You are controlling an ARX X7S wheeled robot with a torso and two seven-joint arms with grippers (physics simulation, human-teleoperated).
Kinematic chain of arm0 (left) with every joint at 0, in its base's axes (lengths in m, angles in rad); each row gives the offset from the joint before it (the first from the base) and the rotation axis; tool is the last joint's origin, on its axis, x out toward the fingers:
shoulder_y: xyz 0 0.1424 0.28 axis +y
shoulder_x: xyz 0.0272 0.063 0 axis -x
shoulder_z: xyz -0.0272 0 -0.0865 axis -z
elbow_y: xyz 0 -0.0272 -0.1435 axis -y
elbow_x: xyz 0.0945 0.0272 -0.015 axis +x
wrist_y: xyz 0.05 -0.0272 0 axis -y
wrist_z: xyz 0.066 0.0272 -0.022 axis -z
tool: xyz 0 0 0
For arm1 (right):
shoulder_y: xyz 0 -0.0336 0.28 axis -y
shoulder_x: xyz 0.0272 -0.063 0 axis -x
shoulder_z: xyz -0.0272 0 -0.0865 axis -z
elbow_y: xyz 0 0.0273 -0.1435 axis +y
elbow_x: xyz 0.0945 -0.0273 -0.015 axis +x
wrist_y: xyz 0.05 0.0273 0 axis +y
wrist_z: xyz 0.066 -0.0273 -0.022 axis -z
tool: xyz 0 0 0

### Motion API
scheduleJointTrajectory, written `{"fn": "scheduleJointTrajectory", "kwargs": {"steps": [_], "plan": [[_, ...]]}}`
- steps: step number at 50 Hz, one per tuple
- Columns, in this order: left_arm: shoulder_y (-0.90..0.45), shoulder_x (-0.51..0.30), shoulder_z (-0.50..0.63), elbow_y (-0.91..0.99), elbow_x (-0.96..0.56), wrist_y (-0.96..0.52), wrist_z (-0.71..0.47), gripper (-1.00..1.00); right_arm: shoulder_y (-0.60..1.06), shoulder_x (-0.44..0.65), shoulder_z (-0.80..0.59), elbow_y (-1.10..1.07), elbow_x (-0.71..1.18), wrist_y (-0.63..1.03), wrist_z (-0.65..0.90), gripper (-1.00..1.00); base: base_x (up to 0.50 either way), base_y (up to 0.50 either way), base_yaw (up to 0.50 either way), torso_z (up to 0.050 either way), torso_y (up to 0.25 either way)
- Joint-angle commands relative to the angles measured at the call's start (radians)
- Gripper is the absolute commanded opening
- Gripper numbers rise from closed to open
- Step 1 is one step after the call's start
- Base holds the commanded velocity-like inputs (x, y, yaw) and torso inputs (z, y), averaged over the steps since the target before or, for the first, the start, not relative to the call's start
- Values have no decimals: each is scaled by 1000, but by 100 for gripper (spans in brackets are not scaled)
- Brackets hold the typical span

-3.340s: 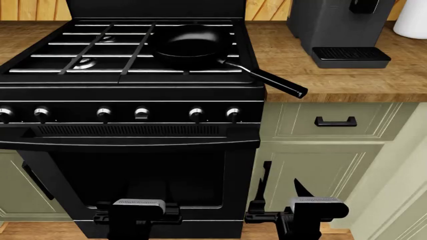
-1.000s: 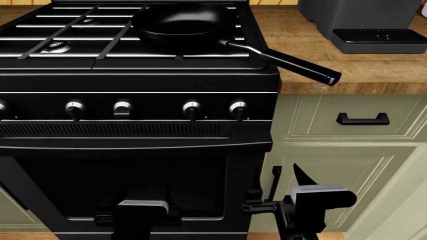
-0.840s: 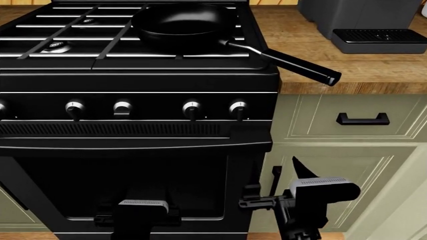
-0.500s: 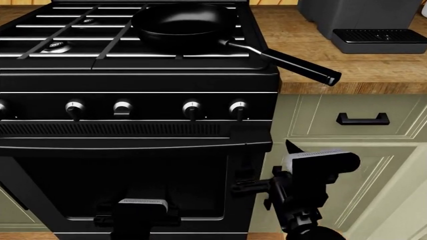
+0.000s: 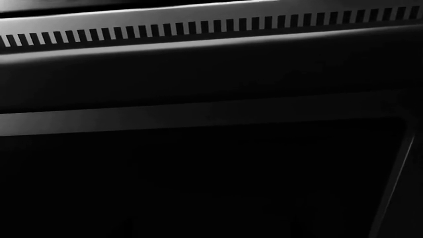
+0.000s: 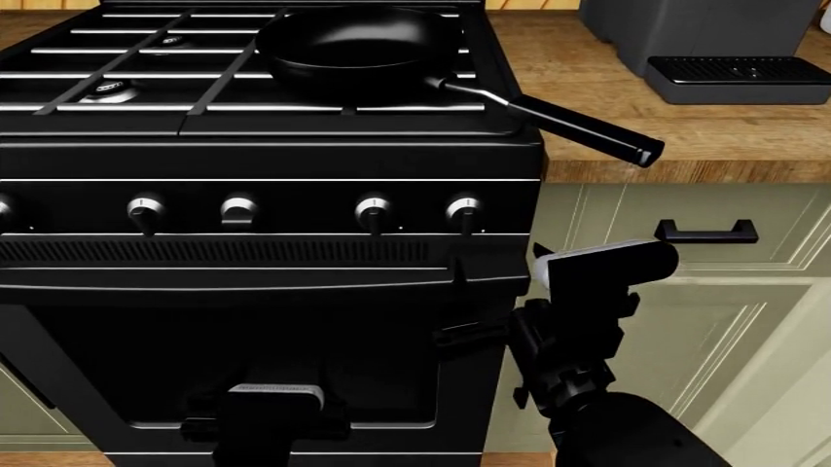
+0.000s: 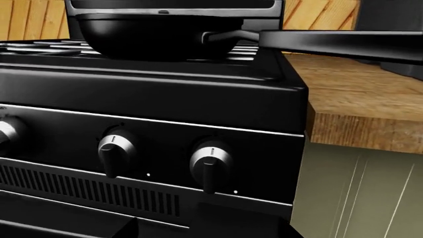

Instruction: Turn on the front right burner of the stove.

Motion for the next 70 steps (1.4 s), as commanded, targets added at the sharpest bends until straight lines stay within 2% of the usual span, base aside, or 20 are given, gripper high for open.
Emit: {"fn": "scheduleJointTrajectory", "kwargs": {"steps": [1,18,35,38,41,50,70], "plan": [[-4,-5,0,8,-17,-14,-1,100,20,3,4,5,30,10,-14,100,0,0,0,0,0],[-17,-10,1,8,-38,-44,-8,100,-23,-45,83,16,90,-71,-21,100,0,0,0,0,0],[-22,-15,6,9,-50,-54,-17,100,-1,-13,42,14,66,-75,2,100,0,0,0,0,0],[-23,-16,6,8,-51,-55,-18,100,160,-24,-22,261,-9,-153,-50,100,0,0,0,0,0],[-24,-17,7,8,-53,-56,-19,100,216,-18,-59,343,-43,-179,-68,100,0,0,0,0,0],[-25,-20,10,8,-58,-57,-22,100,260,-4,-93,359,-61,-171,-69,100,0,0,0,0,0],[-23,-27,18,8,-65,-54,-29,100,232,-22,-81,430,-28,-194,-75,100,0,0,0,0,0]]}}
